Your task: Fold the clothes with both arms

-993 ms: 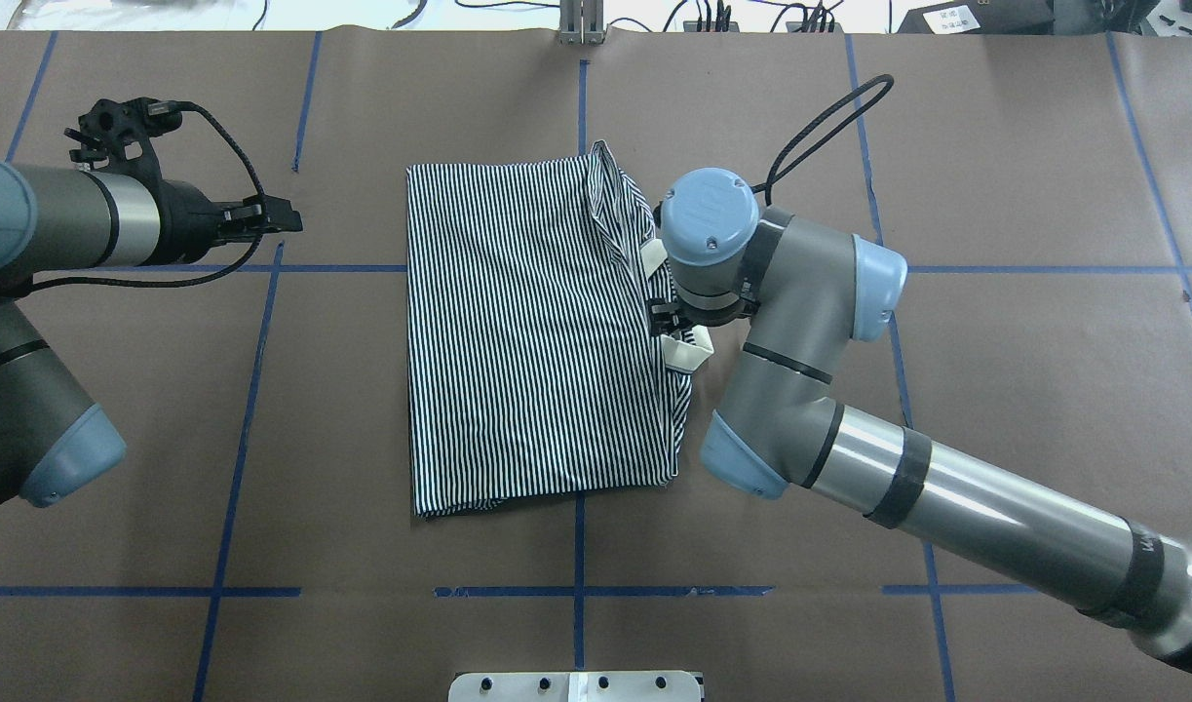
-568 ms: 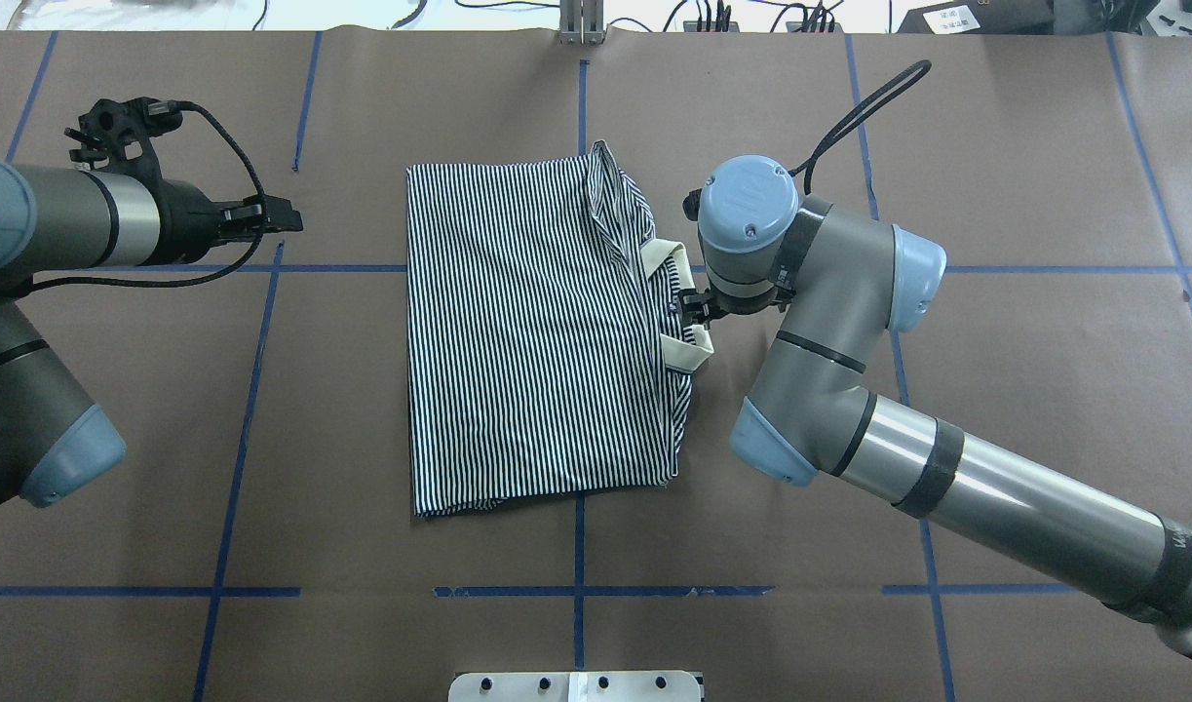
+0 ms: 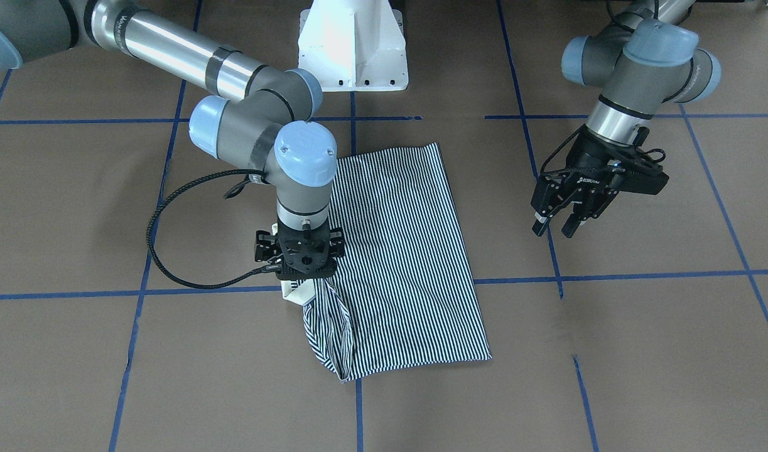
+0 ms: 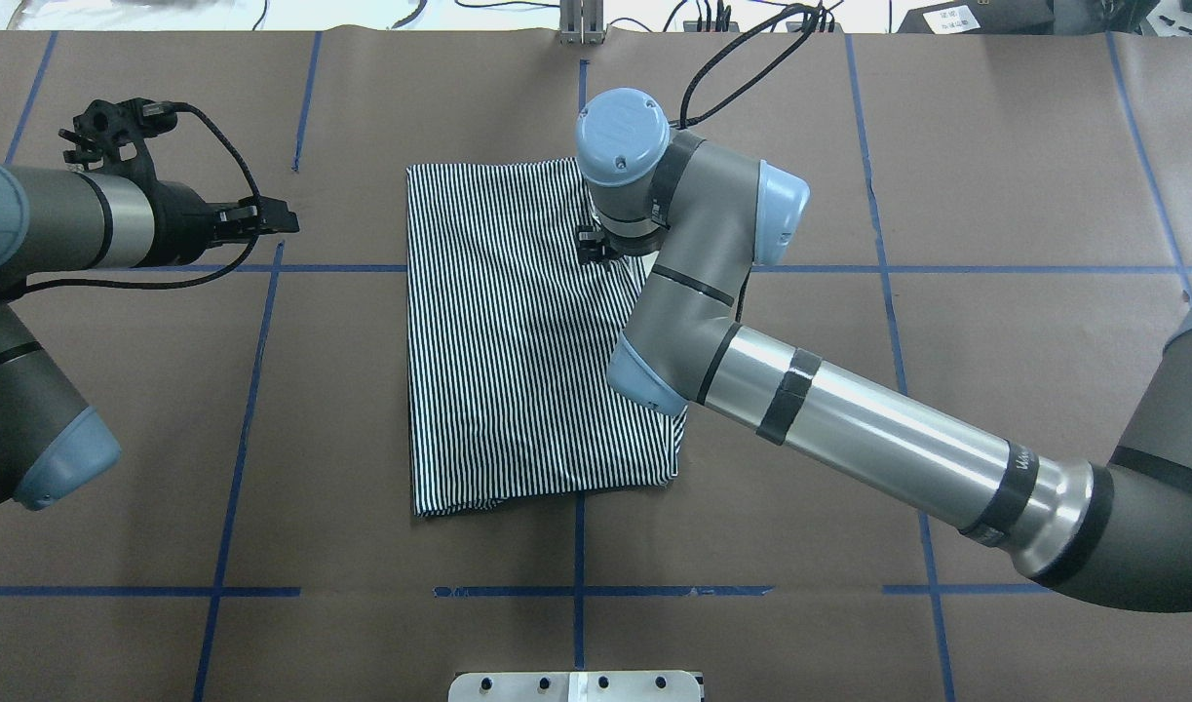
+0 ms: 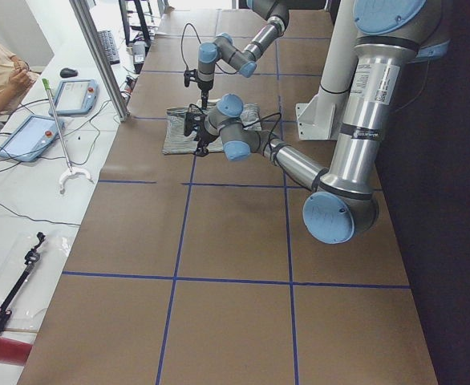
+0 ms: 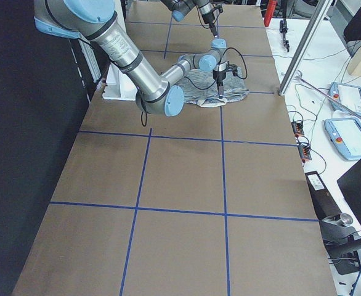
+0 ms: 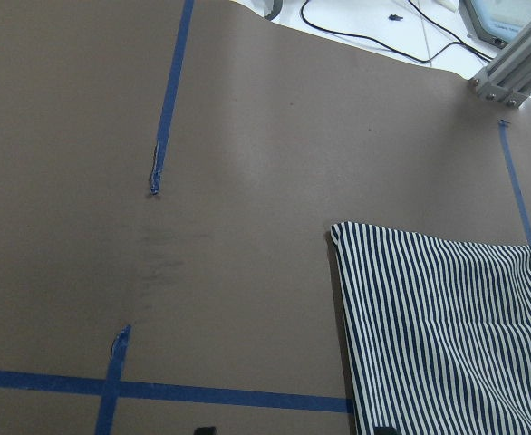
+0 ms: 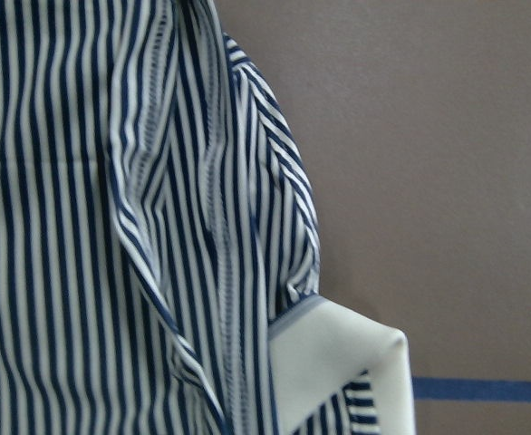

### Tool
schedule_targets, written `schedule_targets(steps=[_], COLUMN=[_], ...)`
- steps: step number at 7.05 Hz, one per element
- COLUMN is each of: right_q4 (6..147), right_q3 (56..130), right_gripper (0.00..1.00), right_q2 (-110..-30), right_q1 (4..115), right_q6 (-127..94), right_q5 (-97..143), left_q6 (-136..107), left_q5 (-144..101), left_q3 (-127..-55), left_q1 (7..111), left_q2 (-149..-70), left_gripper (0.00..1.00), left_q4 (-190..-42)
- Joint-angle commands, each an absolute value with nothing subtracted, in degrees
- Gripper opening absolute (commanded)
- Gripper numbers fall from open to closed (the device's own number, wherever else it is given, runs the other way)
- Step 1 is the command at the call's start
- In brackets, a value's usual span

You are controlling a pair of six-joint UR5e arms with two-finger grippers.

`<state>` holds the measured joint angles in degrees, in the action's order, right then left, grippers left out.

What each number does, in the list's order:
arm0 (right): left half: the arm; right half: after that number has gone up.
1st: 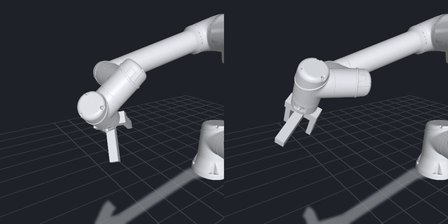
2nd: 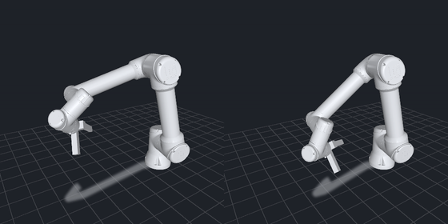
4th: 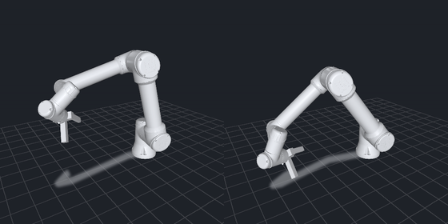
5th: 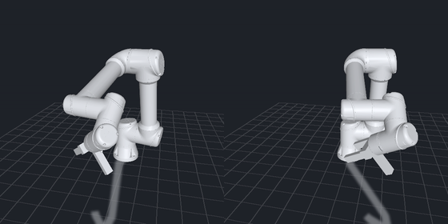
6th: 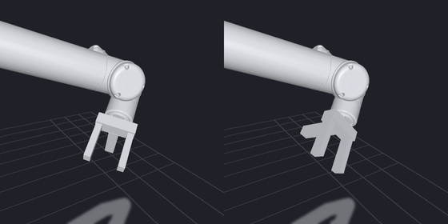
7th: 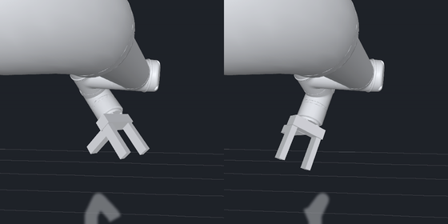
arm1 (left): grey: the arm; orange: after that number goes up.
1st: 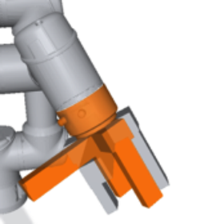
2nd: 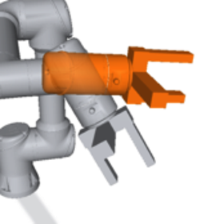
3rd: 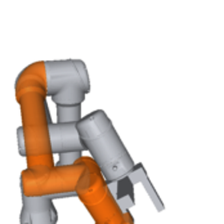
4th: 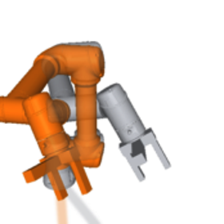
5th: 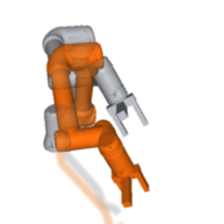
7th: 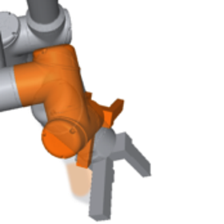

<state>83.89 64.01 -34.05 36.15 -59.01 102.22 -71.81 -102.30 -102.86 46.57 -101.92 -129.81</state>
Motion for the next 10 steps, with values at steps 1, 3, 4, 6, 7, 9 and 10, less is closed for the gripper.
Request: schedule_targets(steps=[1,3,4,6,7,9,10], right_q4=[80.3,77.7,77.7,77.8,78.0,79.8,79.7], right_q3=[56.2,53.9,52.7,52.6,53.4,73.1,81.0], right_gripper=[1.00,1.00,1.00,1.00,1.00,1.00,1.00], right_q2=[-30.0,-30.1,-30.3,-32.8,-32.1,-41.9,-46.3], right_q1=[36.1,37.3,38.8,45.1,45.3,41.4,38.6], right_q6=[-60.4,-59.7,-59.2,-50.5,-52.1,-67.6,-76.7], right_q5=[102.0,101.6,101.6,104.5,105.7,109.2,106.6], left_q6=[-71.8,-71.8,-71.8,-71.8,-72.0,-72.0,-72.0], left_q5=[-102.3,-102.3,-102.3,-102.3,-102.5,-104.8,-104.8], left_q3=[-103.0,-103.0,-103.1,-103.0,-103.9,-104.2,-104.1], left_q1=[46.5,46.6,46.6,46.6,46.5,46.5,46.5], left_q2=[-101.6,-101.6,-101.6,-101.6,-101.6,-101.7,-101.8], left_gripper=[0.66,0.66,0.66,0.66,0.66,0.66,0.66], left_q4=[-129.8,-129.8,-129.8,-129.8,-129.7,-129.7,-129.7])
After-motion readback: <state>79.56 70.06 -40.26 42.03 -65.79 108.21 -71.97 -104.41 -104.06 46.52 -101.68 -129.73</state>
